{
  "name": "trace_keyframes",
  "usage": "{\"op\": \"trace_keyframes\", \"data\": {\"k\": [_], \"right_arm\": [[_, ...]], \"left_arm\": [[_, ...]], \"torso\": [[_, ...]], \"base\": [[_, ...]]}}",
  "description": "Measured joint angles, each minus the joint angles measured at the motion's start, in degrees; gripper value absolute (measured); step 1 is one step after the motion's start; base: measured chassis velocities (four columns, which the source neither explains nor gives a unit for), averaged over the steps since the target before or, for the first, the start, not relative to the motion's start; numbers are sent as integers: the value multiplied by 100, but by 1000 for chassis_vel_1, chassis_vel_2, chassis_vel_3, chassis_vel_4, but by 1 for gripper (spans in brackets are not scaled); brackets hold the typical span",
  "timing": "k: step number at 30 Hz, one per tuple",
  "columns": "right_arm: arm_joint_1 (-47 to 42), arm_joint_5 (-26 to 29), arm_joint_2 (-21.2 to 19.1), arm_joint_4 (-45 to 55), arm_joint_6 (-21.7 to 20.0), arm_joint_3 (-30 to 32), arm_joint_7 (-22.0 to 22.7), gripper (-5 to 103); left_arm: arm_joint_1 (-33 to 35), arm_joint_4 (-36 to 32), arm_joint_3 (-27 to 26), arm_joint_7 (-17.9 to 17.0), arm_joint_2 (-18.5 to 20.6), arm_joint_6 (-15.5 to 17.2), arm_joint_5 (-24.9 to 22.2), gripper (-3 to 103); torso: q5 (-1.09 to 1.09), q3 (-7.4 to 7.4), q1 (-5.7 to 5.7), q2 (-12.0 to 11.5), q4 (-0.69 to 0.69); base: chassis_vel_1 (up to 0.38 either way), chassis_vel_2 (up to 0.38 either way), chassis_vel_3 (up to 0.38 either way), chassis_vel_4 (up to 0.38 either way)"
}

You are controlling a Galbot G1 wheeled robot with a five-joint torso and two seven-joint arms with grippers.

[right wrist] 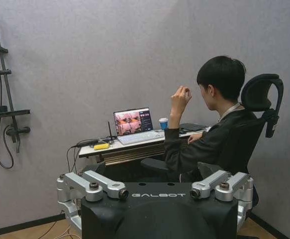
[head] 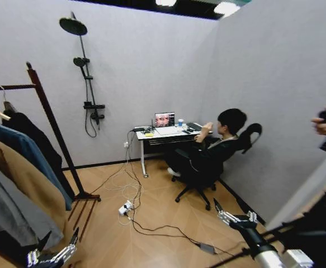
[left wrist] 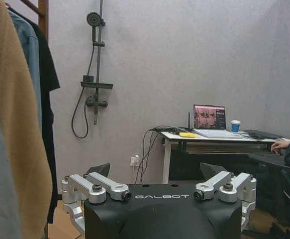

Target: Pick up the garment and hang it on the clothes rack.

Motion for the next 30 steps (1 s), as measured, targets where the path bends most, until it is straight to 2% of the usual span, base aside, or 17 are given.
{"op": "trace_keyframes", "data": {"k": [2,7,25,30], "right_arm": [[0,0,0,0,0,1,1,100],[6,0,-1,0,0,-1,0,100],[3,0,0,1,0,-1,0,100],[3,0,0,1,0,-1,0,100]], "left_arm": [[0,-1,0,5,0,0,0,100],[0,0,0,-1,0,0,0,100],[0,0,0,-2,0,0,0,100],[0,0,0,-3,0,0,0,100]], "torso": [[1,1,3,-1,-1],[-2,4,11,-6,6],[-2,2,6,0,3],[-2,60,60,122,3]], "base": [[-26,6,6,20],[9,84,168,-1],[52,31,41,34],[0,0,0,0]]}}
